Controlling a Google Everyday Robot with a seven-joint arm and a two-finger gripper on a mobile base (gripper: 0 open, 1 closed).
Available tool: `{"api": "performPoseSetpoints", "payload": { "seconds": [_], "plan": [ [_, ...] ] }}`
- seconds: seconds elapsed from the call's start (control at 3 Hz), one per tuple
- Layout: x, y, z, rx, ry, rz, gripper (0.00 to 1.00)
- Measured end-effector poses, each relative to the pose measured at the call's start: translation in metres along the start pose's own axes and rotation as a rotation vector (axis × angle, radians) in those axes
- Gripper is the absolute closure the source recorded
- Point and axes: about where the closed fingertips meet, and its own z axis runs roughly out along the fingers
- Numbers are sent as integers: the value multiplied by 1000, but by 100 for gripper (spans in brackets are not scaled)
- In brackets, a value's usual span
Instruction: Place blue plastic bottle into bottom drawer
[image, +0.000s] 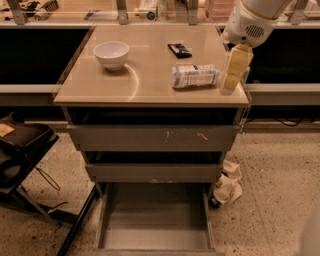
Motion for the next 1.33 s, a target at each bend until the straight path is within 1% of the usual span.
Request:
{"api": "performPoseSetpoints", "payload": {
  "seconds": [0.33,0.67,1.0,1.33],
  "plan": [
    [-13,-28,5,39,-33,-1,0],
    [-16,-32,8,49,-39,-3,0],
    [-25,-60,13,94,-104,-34,0],
    [-50,-101,30,132,-174,-68,0]
  ]
}}
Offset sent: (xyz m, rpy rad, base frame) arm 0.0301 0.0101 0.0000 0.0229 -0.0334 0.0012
